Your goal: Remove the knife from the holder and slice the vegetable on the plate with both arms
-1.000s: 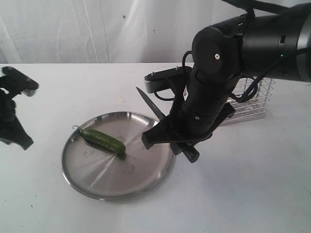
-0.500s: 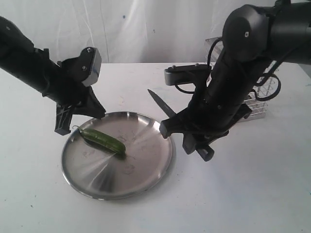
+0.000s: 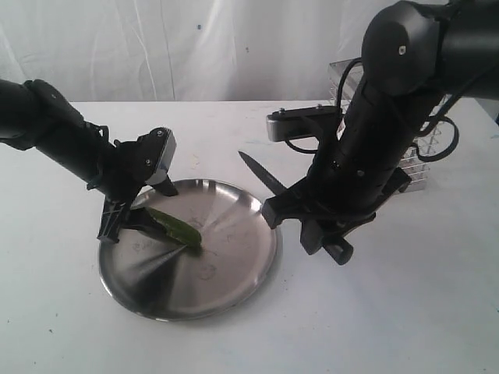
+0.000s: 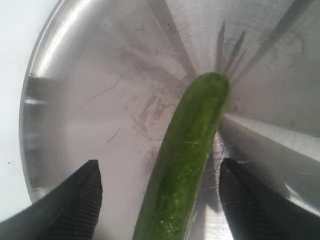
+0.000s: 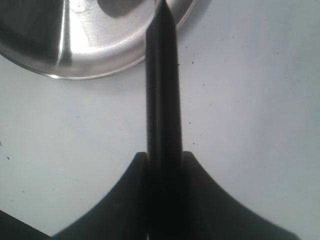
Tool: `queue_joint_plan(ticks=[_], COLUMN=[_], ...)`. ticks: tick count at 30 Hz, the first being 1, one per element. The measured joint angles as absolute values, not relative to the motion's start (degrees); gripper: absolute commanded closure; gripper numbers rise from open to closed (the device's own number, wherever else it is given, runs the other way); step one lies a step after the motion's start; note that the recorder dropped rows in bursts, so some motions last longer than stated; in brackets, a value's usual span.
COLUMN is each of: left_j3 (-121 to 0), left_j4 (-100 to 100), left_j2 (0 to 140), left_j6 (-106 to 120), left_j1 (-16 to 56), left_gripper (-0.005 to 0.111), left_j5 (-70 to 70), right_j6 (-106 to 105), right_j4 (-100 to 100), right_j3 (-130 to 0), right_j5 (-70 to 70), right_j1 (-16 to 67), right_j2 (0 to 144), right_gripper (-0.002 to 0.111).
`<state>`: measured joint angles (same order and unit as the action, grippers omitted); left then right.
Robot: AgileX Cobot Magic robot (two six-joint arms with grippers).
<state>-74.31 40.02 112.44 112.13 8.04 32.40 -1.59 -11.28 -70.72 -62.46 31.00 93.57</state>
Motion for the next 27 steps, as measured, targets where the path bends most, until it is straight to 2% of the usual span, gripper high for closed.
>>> queue_joint_plan(ticks=[11,13,16,22,24,27], left_j3=[-74.4,-74.7,-74.8,-74.8,-74.8,-74.8], left_j4=[40.9,41.0,41.5,42.1,42.1,42.1], left_j2=[115.9,116.3,116.7,116.6,116.1,113.8], left_j6=[112.1,112.1,112.1,112.1,112.1,104.6], left_j1=[8.0,8.0,7.9,7.9,7.9,7.9], left_gripper=[0.037,0.041,0.056,0.096,0.106,0.107], left_j5=[30.7,30.9,31.9,31.2,31.2,31.3], right_j6=[-2.1,-2.1,-2.1,-2.1,-2.1,-2.1], right_j4=[-11.3,-11.3,-11.3,-11.3,-11.3,-11.3], right_j3=[-70.7,-70.7,-70.7,-70.7,-70.7,-70.7], right_j5=[-62.6,-62.6,-62.6,-62.3,-61.7,-60.6], right_j1=[31.0,31.0,31.0,31.0,31.0,31.0], right_j2=[93.6,93.6,93.6,93.6,93.6,93.6], right_gripper=[0.108,0.108,0.108,0.108,0.108,0.108])
